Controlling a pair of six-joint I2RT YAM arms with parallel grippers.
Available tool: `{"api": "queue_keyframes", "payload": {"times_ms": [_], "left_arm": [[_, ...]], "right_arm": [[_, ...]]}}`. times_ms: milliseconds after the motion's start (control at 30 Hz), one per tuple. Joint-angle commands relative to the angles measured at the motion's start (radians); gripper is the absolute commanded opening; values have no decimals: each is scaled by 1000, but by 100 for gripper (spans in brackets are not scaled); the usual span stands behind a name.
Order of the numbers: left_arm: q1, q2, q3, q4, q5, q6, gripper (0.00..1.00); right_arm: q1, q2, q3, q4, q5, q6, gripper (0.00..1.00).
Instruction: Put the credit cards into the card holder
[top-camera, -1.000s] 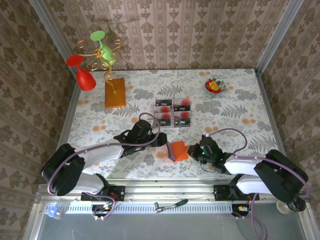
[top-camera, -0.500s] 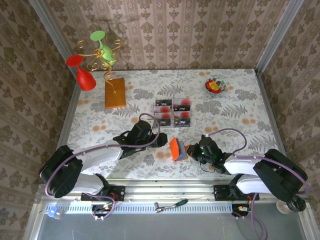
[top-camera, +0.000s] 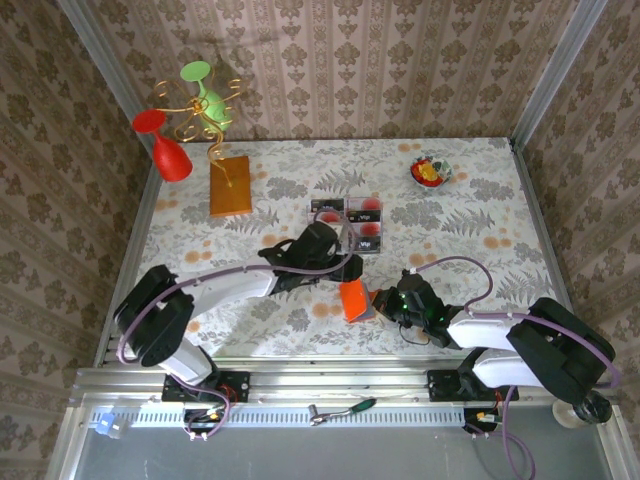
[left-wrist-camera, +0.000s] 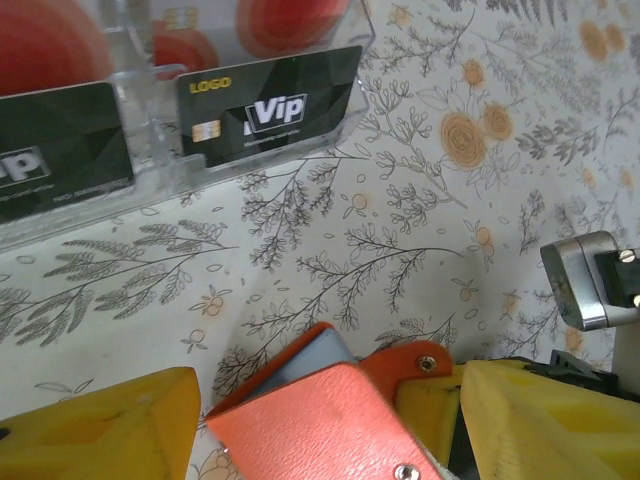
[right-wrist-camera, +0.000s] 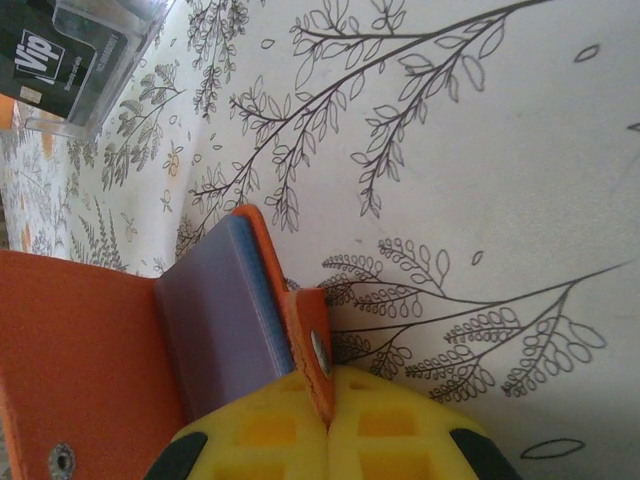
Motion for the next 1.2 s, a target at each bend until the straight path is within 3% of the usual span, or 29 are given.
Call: {"api": "queue_keyframes", "payload": {"times_ms": [0,233,433,567,1000,1167], "left_arm": [[-24,73,115,-188,-58,66,71],[-62,253,326,-436,-103,113,73],[-83,272,321,-460,-118,125,71],[-84,229,286,-460,-140,131,60],[-77,-13,-2,-346,-185,115,42],[-77,-25,-86,-280,-181,85,22]], "right_arm": [[10,-7,27,-10,39,13,0],[11,-8,24,-12,45,18,0],[11,-11,23,-16,60,26,0],[11,-9,26,-27,81,38,0],[20,-40,12,-84,165,91,0],[26,-53,4,-98,187,107,0]]}}
